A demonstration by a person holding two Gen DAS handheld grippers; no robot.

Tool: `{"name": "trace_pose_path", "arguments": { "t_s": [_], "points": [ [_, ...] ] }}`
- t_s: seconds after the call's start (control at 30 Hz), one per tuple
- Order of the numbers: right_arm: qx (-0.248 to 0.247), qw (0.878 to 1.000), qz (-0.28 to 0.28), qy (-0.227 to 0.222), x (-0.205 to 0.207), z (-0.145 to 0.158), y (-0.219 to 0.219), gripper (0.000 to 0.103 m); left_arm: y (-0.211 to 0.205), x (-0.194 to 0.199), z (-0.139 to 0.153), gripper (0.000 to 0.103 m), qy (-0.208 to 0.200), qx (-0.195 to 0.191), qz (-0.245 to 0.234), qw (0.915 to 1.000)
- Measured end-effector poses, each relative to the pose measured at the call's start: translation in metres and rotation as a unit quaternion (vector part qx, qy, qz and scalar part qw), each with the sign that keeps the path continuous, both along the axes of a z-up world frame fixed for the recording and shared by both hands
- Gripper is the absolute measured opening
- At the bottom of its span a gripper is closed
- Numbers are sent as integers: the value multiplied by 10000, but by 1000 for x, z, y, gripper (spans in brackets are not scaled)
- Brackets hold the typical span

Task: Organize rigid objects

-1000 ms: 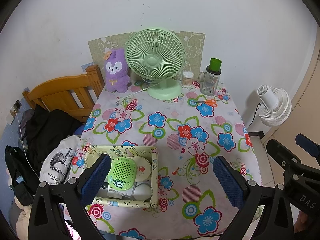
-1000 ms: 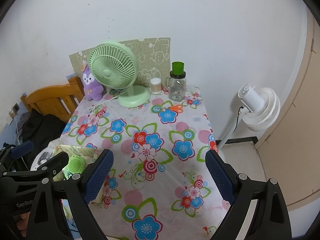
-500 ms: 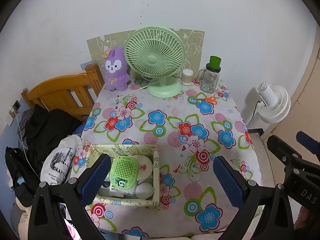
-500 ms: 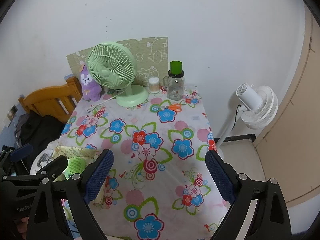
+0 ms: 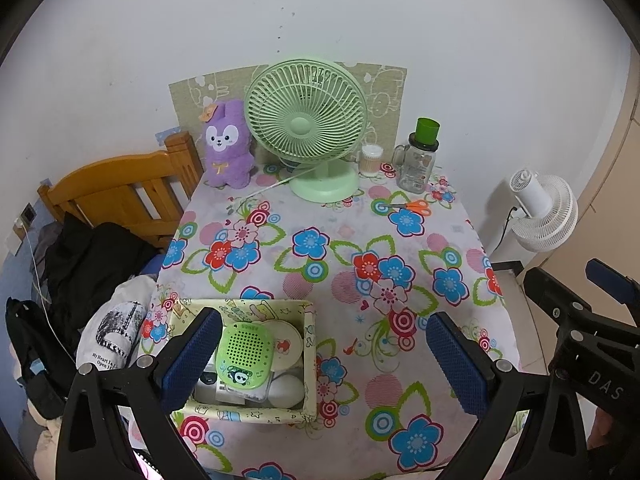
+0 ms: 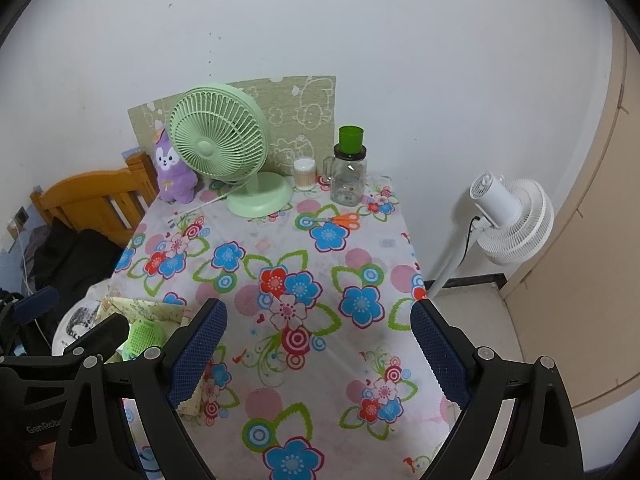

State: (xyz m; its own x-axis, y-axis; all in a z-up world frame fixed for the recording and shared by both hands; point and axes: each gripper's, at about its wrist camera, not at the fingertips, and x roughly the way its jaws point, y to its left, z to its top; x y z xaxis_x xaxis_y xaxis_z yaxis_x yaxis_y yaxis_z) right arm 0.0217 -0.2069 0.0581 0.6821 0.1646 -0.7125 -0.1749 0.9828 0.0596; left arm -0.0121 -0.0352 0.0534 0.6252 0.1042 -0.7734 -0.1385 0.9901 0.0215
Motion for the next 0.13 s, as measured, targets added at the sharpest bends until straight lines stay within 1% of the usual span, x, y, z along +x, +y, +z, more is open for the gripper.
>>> {"name": "trace_pose_path", "arguments": {
  "t_s": [0.13],
  "points": [
    [-28,10000,2,-3,4,-1,4,95,2,2,-1,103,-6,49,-7,10000]
  ]
}}
